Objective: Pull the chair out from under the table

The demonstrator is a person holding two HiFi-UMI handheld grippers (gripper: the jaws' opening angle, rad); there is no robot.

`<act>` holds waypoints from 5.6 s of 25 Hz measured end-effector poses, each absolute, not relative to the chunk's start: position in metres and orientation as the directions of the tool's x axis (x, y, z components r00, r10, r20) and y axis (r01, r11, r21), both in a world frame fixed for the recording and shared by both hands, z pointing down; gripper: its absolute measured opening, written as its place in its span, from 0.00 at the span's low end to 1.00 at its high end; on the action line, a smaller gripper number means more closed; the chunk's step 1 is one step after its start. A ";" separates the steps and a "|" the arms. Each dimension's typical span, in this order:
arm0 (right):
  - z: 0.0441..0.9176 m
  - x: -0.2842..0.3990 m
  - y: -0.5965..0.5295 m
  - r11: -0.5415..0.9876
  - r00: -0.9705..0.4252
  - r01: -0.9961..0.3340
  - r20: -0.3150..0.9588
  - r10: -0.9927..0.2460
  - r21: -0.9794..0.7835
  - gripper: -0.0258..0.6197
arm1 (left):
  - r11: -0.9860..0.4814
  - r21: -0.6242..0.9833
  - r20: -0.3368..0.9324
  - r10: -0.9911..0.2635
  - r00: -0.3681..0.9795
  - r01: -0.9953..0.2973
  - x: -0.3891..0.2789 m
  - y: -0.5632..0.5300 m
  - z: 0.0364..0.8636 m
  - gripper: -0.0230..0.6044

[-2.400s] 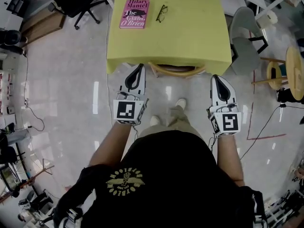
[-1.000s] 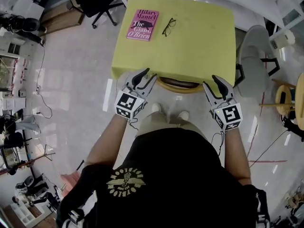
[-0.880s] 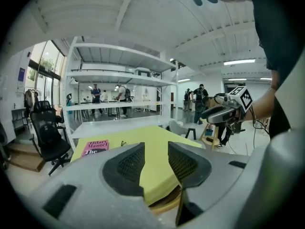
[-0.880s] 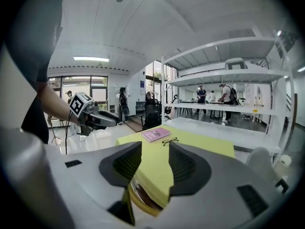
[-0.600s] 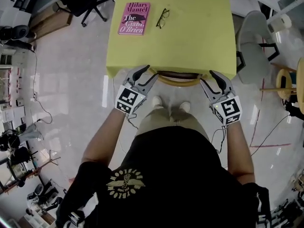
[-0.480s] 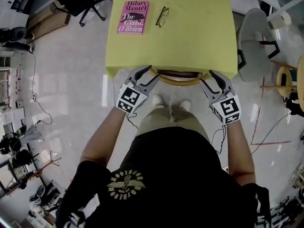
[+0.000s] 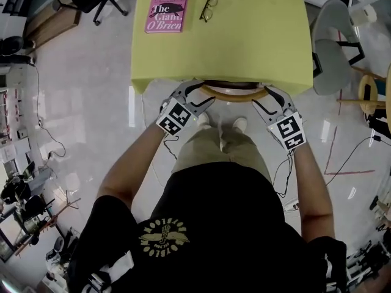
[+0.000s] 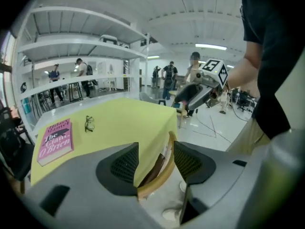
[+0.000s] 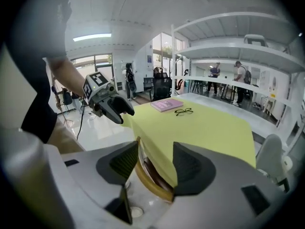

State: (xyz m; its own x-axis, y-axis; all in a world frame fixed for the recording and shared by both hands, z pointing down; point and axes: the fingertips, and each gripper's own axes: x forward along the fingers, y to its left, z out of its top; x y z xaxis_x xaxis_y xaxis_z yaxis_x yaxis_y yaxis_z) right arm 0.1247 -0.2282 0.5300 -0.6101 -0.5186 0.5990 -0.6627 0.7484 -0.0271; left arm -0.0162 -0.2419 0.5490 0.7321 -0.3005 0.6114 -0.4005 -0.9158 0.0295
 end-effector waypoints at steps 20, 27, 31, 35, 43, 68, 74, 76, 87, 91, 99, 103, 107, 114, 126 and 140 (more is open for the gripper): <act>0.686 0.118 -0.210 0.840 -0.538 -0.520 0.824 -0.179 -0.158 0.37 | -0.974 0.122 0.818 -0.010 0.576 -0.191 -0.013 -0.228 0.685 0.41; 0.722 0.125 -0.210 0.853 -0.486 -0.498 0.864 -0.129 -0.153 0.38 | -0.969 0.150 0.854 0.027 0.520 -0.196 -0.015 -0.232 0.716 0.41; 0.743 0.127 -0.203 0.885 -0.444 -0.441 0.893 -0.072 -0.148 0.39 | -0.977 0.155 0.868 0.063 0.493 -0.147 -0.013 -0.228 0.728 0.41; 0.760 0.131 -0.207 0.908 -0.405 -0.401 0.912 -0.060 -0.118 0.39 | -0.975 0.170 0.862 0.077 0.501 -0.143 -0.007 -0.230 0.735 0.41; 0.776 0.133 -0.209 0.966 -0.322 -0.244 0.947 0.000 -0.083 0.41 | -0.983 0.169 0.891 0.122 0.437 -0.069 -0.001 -0.219 0.763 0.41; 0.781 0.123 -0.207 0.977 -0.348 -0.142 0.932 0.104 -0.161 0.40 | -0.983 0.182 0.910 0.155 0.384 -0.035 0.001 -0.220 0.776 0.42; 0.781 0.118 -0.206 0.983 -0.343 -0.138 0.937 0.070 -0.124 0.40 | -0.986 0.164 0.908 0.143 0.393 -0.020 -0.007 -0.218 0.772 0.42; 0.785 0.120 -0.200 0.982 -0.337 -0.129 0.938 0.086 -0.137 0.39 | -0.986 0.164 0.909 0.148 0.390 -0.008 -0.005 -0.212 0.775 0.42; 0.782 0.101 -0.142 0.975 -0.288 -0.171 0.954 0.088 -0.142 0.34 | -0.988 0.130 0.922 0.153 0.356 0.088 -0.021 -0.165 0.772 0.36; 0.783 0.096 -0.122 0.971 -0.266 -0.209 0.962 0.063 -0.121 0.33 | -0.985 0.132 0.926 0.164 0.339 0.115 -0.027 -0.151 0.773 0.35; 0.781 0.098 -0.095 0.973 -0.242 -0.207 0.969 0.045 -0.097 0.33 | -0.976 0.196 0.905 0.217 0.365 0.095 -0.029 -0.113 0.768 0.32; 0.783 0.103 -0.081 0.974 -0.229 -0.209 0.973 0.036 -0.085 0.33 | -0.977 0.195 0.905 0.211 0.369 0.082 -0.025 -0.097 0.770 0.32; 0.783 0.097 -0.066 0.975 -0.237 -0.203 0.971 0.043 -0.093 0.33 | -0.978 0.193 0.906 0.208 0.368 0.078 -0.031 -0.082 0.770 0.32; 0.778 0.089 -0.042 0.972 -0.214 -0.217 0.976 0.038 -0.086 0.33 | -0.978 0.197 0.903 0.210 0.374 0.072 -0.041 -0.057 0.765 0.32; 0.768 0.092 -0.020 0.977 -0.214 -0.200 0.976 0.032 -0.076 0.32 | -0.973 0.223 0.898 0.226 0.378 0.051 -0.041 -0.028 0.757 0.29; 0.767 0.090 0.034 0.979 -0.239 -0.179 0.970 0.056 -0.100 0.31 | -0.968 0.250 0.902 0.241 0.359 0.020 -0.042 0.028 0.759 0.29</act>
State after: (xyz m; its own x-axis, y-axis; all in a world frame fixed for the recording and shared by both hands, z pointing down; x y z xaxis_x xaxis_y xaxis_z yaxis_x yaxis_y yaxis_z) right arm 0.0904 0.0343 0.7670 -0.2386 0.0557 0.9695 -0.1788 0.9788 -0.1002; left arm -0.0421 0.0282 0.7591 0.3594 0.2406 0.9016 0.0200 -0.9680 0.2503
